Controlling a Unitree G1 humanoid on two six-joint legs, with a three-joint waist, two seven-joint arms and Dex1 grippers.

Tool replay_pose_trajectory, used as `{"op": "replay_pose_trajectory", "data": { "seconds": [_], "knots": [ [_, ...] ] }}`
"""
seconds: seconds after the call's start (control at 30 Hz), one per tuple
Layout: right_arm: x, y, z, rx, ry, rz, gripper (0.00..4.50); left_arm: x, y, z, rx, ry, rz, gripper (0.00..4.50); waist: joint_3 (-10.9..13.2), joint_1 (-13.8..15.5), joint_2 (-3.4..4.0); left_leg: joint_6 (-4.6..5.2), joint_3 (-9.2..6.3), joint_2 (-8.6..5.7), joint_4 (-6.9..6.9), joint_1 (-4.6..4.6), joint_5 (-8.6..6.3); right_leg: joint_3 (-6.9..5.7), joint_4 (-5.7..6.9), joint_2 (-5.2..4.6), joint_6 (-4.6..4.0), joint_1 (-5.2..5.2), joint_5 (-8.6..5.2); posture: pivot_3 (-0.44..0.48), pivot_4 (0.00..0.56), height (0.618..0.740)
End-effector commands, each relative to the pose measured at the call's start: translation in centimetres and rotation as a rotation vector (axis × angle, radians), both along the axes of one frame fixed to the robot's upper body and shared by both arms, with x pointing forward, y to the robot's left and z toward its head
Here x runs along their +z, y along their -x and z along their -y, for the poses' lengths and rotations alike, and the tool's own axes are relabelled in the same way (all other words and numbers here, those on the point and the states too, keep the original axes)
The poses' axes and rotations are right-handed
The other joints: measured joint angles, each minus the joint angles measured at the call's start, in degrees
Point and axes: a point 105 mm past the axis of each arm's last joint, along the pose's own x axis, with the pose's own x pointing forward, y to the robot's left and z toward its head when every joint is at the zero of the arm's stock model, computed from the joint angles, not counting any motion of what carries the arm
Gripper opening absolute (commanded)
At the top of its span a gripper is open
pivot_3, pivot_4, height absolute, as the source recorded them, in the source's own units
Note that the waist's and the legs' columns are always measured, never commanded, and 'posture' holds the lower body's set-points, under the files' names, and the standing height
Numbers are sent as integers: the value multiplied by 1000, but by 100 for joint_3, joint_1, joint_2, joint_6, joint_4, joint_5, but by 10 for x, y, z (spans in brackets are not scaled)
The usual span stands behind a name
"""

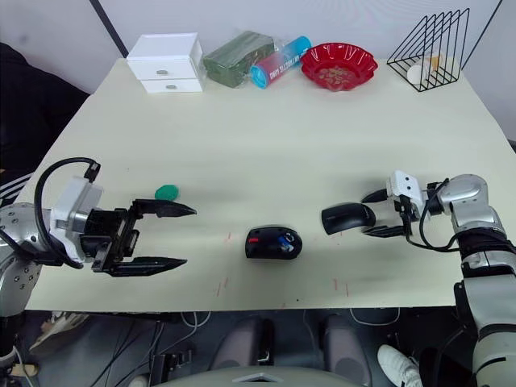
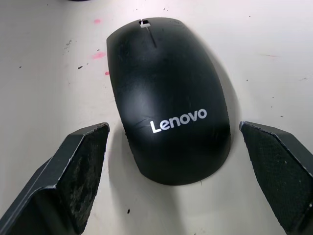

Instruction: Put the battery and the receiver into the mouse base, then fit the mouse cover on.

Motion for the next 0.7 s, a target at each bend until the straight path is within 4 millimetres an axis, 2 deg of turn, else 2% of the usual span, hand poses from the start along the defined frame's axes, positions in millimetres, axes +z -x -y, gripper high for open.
{"op": "replay_pose_trajectory", "data": {
  "seconds": [0.03,0.4,0.7],
  "knots": [
    [12,-5,0,9,-4,48,4500,11,1,-3,19,35,37,4254,0,-5,0,0,-1,0,0,0,0,0,0,0,0,0,0,0,150,740],
    [11,-5,-6,27,-8,37,4500,6,6,-20,34,53,36,4254,1,-8,1,-1,2,0,-3,0,0,0,0,0,-1,-2,0,0,150,740],
    [10,-5,-2,20,11,29,4500,0,7,-22,26,43,43,4254,1,-6,1,-1,2,0,-4,-1,0,0,-1,0,-1,-2,0,0,150,740]
  ]
}}
